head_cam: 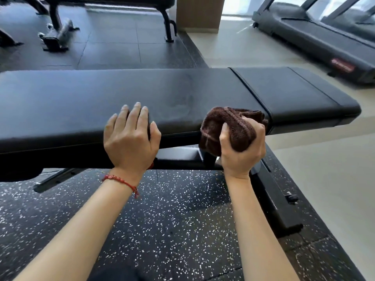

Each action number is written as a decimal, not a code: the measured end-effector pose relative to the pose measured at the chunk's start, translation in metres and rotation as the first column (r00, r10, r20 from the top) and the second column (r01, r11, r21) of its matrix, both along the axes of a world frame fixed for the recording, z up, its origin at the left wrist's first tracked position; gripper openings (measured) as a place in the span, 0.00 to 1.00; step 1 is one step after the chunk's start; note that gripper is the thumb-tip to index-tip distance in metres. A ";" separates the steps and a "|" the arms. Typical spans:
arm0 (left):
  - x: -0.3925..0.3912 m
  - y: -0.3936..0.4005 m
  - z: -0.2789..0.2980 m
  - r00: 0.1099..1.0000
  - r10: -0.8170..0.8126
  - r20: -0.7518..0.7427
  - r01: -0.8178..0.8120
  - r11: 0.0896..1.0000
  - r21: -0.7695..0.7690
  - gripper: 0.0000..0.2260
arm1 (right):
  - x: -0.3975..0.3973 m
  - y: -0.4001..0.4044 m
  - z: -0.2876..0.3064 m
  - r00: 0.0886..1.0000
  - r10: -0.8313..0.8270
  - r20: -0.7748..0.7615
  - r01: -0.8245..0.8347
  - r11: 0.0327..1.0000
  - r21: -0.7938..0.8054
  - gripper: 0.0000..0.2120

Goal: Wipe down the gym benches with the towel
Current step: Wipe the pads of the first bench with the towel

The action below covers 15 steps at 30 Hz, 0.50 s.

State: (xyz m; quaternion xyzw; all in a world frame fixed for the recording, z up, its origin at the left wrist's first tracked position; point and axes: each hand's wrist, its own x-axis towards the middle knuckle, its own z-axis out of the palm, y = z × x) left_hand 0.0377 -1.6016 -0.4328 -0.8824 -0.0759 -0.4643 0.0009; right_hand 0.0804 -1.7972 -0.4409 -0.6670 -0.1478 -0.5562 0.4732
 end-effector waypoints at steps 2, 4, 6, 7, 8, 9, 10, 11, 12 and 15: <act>0.000 -0.001 0.001 1.000 0.013 0.005 -0.013 1.000 -0.003 0.15 | -0.003 0.004 0.000 1.000 0.008 0.002 -0.008 1.000 -0.013 0.12; 0.000 -0.002 0.001 1.000 0.023 -0.002 -0.023 1.000 -0.015 0.14 | -0.007 0.013 0.001 0.999 0.047 -0.001 -0.047 0.998 -0.044 0.12; -0.001 -0.002 0.002 1.000 0.023 -0.016 -0.023 1.000 -0.021 0.14 | -0.011 0.023 0.002 0.998 0.065 0.002 -0.064 0.996 -0.066 0.12; -0.002 -0.002 0.003 0.999 0.026 -0.019 -0.026 1.000 -0.016 0.14 | -0.013 0.028 0.002 0.997 0.074 0.005 -0.074 0.995 -0.068 0.12; -0.003 -0.001 0.003 0.999 0.030 -0.022 -0.030 0.999 -0.011 0.15 | -0.014 0.032 0.003 0.996 0.087 0.005 -0.086 0.994 -0.064 0.13; -0.004 -0.001 0.004 0.999 0.031 -0.028 -0.031 0.999 -0.008 0.15 | -0.014 0.034 0.002 0.995 0.096 0.004 -0.096 0.994 -0.061 0.13; -0.004 -0.002 0.004 0.999 0.030 -0.033 -0.030 1.000 -0.008 0.15 | -0.014 0.034 0.002 0.995 0.101 0.002 -0.101 0.993 -0.062 0.13; -0.005 -0.003 0.005 0.999 0.032 -0.038 -0.032 0.999 -0.009 0.15 | -0.014 0.033 0.001 0.994 0.107 0.002 -0.107 0.992 -0.071 0.13; -0.006 -0.003 0.006 0.998 0.036 -0.045 -0.036 0.999 -0.008 0.16 | -0.013 0.032 0.000 0.993 0.114 0.003 -0.114 0.990 -0.087 0.13; -0.007 -0.004 0.007 0.995 0.041 -0.087 -0.040 0.999 0.005 0.16 | -0.009 0.028 -0.002 0.991 0.132 0.003 -0.131 0.984 -0.123 0.14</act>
